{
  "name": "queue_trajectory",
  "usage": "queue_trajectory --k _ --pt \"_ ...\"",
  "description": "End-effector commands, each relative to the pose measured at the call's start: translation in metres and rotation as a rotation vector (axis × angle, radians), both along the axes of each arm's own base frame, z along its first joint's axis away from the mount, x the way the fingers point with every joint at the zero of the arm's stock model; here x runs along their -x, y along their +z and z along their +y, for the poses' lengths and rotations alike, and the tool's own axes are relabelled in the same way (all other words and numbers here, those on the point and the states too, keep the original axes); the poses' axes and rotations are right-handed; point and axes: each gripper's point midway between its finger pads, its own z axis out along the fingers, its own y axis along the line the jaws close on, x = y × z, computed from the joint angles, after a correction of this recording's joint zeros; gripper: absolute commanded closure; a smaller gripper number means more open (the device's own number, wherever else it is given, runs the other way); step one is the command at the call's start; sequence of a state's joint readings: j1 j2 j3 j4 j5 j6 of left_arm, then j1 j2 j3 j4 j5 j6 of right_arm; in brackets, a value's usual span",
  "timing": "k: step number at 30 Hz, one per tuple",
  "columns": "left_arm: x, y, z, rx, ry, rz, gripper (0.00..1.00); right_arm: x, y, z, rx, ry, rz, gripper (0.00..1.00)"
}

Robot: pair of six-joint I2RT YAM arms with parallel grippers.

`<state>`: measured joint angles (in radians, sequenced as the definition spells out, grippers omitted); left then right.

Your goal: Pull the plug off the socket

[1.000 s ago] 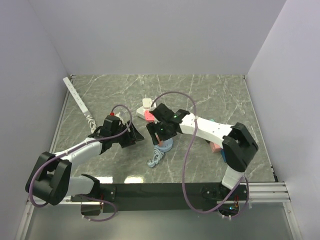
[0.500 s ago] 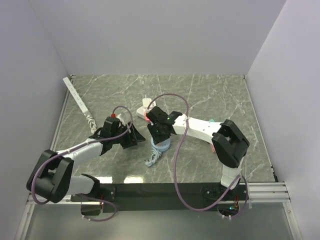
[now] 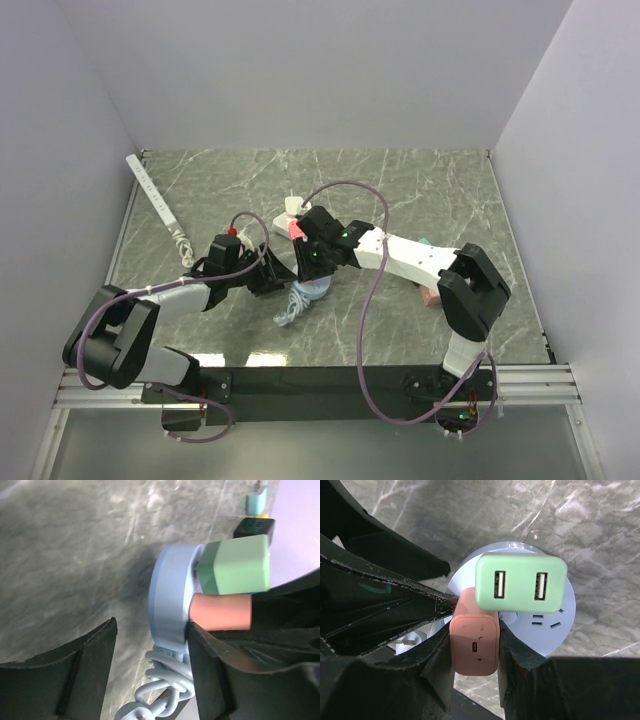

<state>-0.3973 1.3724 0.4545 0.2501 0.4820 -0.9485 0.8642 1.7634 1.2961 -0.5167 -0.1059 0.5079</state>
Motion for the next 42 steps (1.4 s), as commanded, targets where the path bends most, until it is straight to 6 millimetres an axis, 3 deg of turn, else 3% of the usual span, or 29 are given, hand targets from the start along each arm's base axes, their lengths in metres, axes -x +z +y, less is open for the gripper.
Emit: queue_trajectory --k 1,8,9,11,20,22,24,29,34,42 --pt "0.0 0.005 -0.006 0.041 -0.024 -0.025 0.4 -0.012 0.05 0.024 -0.189 -0.035 -0.064 1.0" --pt "-0.001 0.018 -0.015 0.119 -0.037 -0.03 0.76 -0.011 0.046 0.03 -0.207 -0.041 -0.03 1.0" --pt "-0.001 0.017 -0.016 0.119 -0.038 -0.028 0.88 -0.011 0.046 0.029 -0.203 -0.046 -0.026 1.0" --pt "0.001 0.01 -0.013 0.091 -0.034 -0.008 0.99 -0.015 0.048 0.027 -0.186 -0.066 -0.035 1.0" --pt "-0.005 -0.027 0.023 -0.151 0.076 0.029 1.0 -0.022 0.079 -0.015 -0.174 -0.181 -0.058 1.0" --pt "-0.004 -0.03 0.024 -0.161 0.075 0.034 1.0 -0.022 0.078 -0.023 -0.146 -0.178 -0.045 1.0" --pt "-0.006 -0.03 0.023 -0.154 0.075 0.034 1.0 -0.019 0.064 -0.03 -0.079 -0.168 -0.024 1.0" --pt "-0.011 -0.028 0.019 -0.134 0.076 0.037 1.0 -0.017 0.038 -0.026 0.078 -0.145 -0.006 1.0" --pt "-0.017 -0.02 0.014 -0.116 0.077 0.024 1.0 -0.018 0.033 -0.022 0.212 -0.15 -0.091 1.0" --pt "-0.018 -0.013 0.011 -0.078 0.084 0.002 1.0 0.0 0.022 -0.008 0.154 -0.083 -0.048 1.0"
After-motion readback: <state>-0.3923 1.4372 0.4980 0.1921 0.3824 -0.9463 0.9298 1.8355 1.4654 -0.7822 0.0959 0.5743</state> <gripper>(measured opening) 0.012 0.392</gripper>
